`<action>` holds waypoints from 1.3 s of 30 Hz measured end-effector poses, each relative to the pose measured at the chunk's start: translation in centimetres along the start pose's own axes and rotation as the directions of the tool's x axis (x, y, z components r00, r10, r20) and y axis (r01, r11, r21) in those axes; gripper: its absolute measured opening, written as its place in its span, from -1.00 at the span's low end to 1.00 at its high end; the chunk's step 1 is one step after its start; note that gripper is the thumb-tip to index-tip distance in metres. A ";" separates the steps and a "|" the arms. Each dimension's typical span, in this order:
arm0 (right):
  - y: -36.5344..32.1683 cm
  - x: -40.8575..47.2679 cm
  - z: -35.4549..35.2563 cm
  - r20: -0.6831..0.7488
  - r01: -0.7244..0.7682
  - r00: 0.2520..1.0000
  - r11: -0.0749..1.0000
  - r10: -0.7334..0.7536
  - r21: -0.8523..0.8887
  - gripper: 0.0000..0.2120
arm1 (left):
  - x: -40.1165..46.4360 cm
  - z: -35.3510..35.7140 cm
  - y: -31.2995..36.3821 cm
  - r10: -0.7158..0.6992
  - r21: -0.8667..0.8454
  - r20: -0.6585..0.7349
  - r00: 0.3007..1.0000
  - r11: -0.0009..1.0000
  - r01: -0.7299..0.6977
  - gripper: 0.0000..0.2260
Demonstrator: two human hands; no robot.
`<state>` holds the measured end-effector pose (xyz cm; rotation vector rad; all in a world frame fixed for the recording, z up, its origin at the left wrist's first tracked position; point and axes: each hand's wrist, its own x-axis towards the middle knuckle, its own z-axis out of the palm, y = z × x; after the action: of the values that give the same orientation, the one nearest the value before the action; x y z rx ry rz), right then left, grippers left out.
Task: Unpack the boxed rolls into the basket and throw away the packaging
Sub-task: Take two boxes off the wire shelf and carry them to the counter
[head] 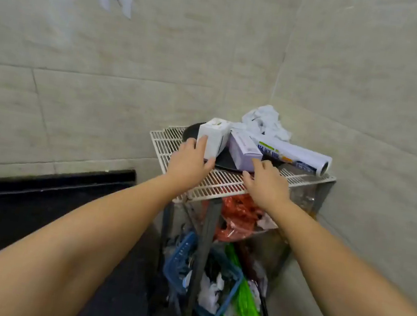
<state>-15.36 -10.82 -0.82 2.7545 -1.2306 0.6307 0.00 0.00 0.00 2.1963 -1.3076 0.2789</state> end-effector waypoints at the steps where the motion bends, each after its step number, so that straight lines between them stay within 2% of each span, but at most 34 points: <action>1: 0.4 1.8 0.2 -0.017 0.024 1.000 1.000 -0.024 -0.001 -0.54 | 1.7 0.6 0.4 -0.035 -0.044 -0.036 0.999 0.998 0.033 -0.46; 3: 0.9 4.7 0.9 -0.020 0.029 0.999 1.000 -0.028 0.013 -0.51 | 4.2 1.5 0.9 -0.140 -0.113 -0.067 0.988 0.985 0.132 -0.43; 7: 1.7 10.4 3.2 0.198 -0.006 0.980 0.995 -0.013 0.098 -0.38 | 8.8 4.1 1.3 -0.316 -0.163 -0.010 0.949 0.937 0.310 -0.35; 9: 1.8 11.9 3.9 0.291 -0.041 0.957 0.996 0.017 0.078 -0.37 | 9.7 5.0 1.0 -0.353 -0.213 -0.010 0.936 0.915 0.343 -0.36; 11: 1.6 12.6 4.3 0.325 -0.057 0.945 0.995 0.029 0.077 -0.38 | 10.1 5.6 0.6 -0.347 -0.215 -0.041 0.937 0.919 0.331 -0.40; 14: 1.7 13.5 4.1 0.310 -0.054 0.951 0.990 0.011 0.130 -0.41 | 10.7 5.1 -0.1 -0.340 -0.236 -0.086 0.936 0.920 0.313 -0.48; 19: -1.1 14.6 1.6 0.221 -0.083 0.975 0.953 0.018 0.291 -0.42 | 10.1 1.0 -2.4 -0.375 -0.431 -0.215 0.902 0.865 0.257 -0.56; 22: -6.0 14.5 0.6 0.145 0.006 0.987 0.929 -0.064 0.371 -0.41 | 8.0 -3.2 -5.8 -0.408 -0.458 -0.304 0.861 0.855 0.244 -0.56; 26: -16.0 12.2 0.6 0.105 0.154 0.966 0.856 -0.234 0.493 -0.44 | 2.2 -8.8 -13.6 -0.483 -0.419 -0.352 0.802 0.847 0.327 -0.53; 29: -24.3 8.2 2.2 0.114 0.253 0.923 0.802 -0.368 0.541 -0.48 | -4.3 -11.9 -20.2 -0.562 -0.323 -0.388 0.730 0.825 0.464 -0.49; 33: -32.9 0.8 7.0 0.272 0.328 0.818 0.799 -0.507 0.504 -0.44 | -14.6 -13.5 -27.1 -0.677 -0.180 -0.356 0.644 0.726 0.664 -0.49; 39: -36.3 -11.1 16.3 0.530 0.410 0.645 0.835 -0.550 0.366 -0.40 | -28.2 -10.2 -31.6 -0.823 -0.083 -0.226 0.521 0.549 0.831 -0.47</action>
<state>9.85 18.08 -16.01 3.4009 -0.3786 -0.2510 14.04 38.23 -15.54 2.4450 -0.0028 0.1680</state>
